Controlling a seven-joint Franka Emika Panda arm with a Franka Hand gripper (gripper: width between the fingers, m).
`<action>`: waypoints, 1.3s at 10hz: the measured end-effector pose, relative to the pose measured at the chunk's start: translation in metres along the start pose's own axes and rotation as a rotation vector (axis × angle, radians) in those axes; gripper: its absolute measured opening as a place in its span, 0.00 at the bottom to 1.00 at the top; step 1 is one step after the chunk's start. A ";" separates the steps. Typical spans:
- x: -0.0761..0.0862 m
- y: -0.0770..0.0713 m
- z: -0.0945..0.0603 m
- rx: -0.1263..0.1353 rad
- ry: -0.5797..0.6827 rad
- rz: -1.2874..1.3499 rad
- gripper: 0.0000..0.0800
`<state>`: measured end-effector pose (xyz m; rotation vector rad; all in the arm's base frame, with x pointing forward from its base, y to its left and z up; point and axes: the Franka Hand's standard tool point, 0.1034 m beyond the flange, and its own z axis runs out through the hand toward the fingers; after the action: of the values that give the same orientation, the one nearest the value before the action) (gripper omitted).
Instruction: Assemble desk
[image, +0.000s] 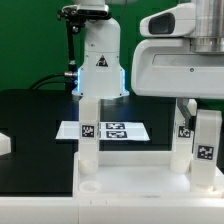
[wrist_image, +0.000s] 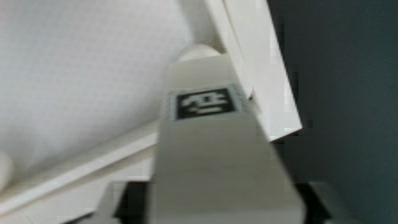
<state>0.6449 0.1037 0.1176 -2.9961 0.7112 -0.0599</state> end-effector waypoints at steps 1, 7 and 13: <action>0.000 0.000 0.000 -0.001 0.000 0.049 0.36; -0.009 0.002 0.002 0.082 0.054 1.062 0.36; -0.006 0.006 -0.002 0.073 0.053 0.784 0.65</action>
Offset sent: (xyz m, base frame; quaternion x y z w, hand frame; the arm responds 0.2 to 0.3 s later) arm -0.0147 0.0071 -0.0087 0.0098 0.0244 0.3062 0.9516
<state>0.6368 0.1015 0.1189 -2.4387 1.7647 -0.1187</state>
